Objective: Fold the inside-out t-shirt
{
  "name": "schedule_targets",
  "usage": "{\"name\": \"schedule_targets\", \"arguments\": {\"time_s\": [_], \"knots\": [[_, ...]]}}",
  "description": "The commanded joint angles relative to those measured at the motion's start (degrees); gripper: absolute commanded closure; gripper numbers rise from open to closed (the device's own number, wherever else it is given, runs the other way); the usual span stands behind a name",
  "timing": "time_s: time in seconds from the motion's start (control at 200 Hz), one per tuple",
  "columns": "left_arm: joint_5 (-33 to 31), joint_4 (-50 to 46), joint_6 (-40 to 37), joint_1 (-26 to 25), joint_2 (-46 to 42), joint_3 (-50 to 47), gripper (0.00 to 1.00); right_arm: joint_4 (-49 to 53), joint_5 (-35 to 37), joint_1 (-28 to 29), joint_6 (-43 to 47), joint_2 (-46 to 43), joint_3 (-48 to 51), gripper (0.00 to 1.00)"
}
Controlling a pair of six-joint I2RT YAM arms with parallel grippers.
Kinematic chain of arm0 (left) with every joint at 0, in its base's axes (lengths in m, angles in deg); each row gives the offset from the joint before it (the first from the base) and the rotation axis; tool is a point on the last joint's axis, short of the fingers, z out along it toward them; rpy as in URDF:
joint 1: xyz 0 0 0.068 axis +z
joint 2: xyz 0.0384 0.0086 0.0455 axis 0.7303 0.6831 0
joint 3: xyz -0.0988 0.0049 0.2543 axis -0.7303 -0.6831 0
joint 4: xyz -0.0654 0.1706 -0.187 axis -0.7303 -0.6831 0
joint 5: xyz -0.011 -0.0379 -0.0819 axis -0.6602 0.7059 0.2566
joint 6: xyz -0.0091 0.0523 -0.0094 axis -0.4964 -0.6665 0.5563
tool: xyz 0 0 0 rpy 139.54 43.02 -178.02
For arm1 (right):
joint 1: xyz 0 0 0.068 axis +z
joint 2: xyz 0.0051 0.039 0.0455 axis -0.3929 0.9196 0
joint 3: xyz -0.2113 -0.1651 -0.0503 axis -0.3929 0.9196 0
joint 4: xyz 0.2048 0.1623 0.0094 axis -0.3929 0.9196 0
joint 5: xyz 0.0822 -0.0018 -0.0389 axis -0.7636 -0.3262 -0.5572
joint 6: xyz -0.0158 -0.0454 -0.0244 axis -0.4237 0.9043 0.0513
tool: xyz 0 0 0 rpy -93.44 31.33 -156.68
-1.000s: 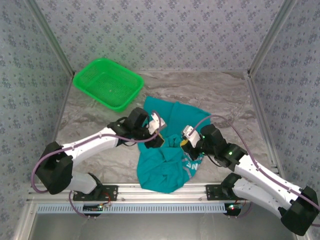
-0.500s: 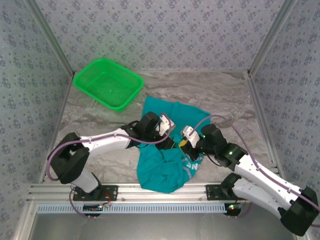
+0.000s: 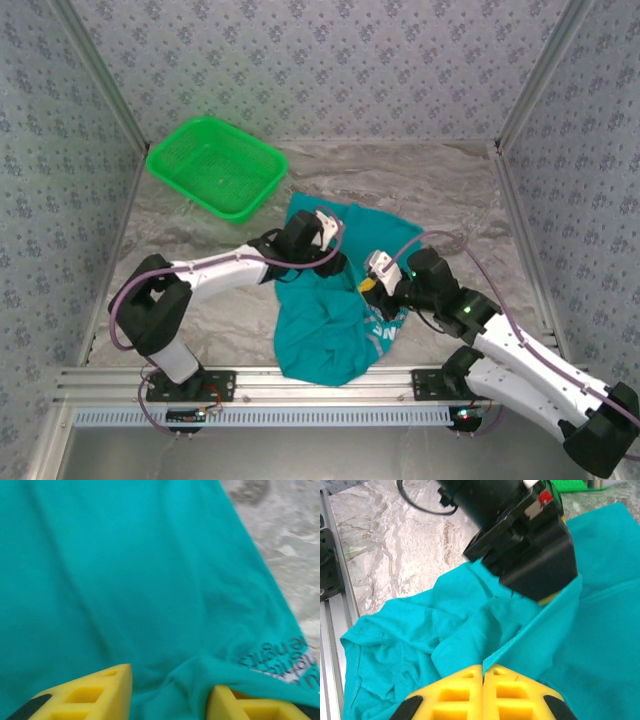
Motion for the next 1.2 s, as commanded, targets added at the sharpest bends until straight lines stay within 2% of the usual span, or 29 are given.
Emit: {"name": "schedule_targets", "arguments": {"time_s": [0.0,0.15,0.36,0.565,0.665,0.77,0.885,0.959,1.019,1.194], "knots": [[-3.66,-7.15,-1.57,3.55,-2.41,3.75,0.61,1.79,0.52,1.19,0.29,-0.23,-1.68,1.0],[-5.57,-13.05,-5.68,3.89,-2.62,6.96,0.64,1.47,2.95,3.81,0.9,1.98,-1.23,1.0],[-3.4,-17.91,-7.15,5.54,0.93,9.05,0.67,0.06,3.51,4.63,0.74,3.69,-1.16,1.0],[3.78,-25.05,-9.41,7.94,0.03,11.54,0.88,-0.51,5.5,4.6,-0.88,4.08,-1.62,1.0],[12.06,-28.64,-10.51,9.98,-2.53,13.27,0.93,-0.7,9.14,4.57,-3.1,5.43,-2.11,1.0],[17.27,-31.47,-11.21,11.38,-5.47,14.37,1.0,-0.68,11.95,3.4,-7.3,8.92,-4.06,1.0],[20.87,-31.32,-10.33,12.87,-6.82,13.43,1.0,-0.88,11.49,1.77,-13.35,12.76,-6.04,0.91],[26.25,-29.36,-8.4,13.54,-6.07,11.65,1.0,0.98,16.3,0.16,-20.33,14.97,-6.89,0.82],[30.76,-27.25,-6.28,13.5,-5.0,9.91,1.0,2.62,18.36,-1.51,-24.62,16.68,-7.18,0.79],[36.47,-19.87,1.24,11.89,-3.53,3.37,1.0,5.86,23.2,0.46,-27.53,19.2,-8.31,0.64]]}}
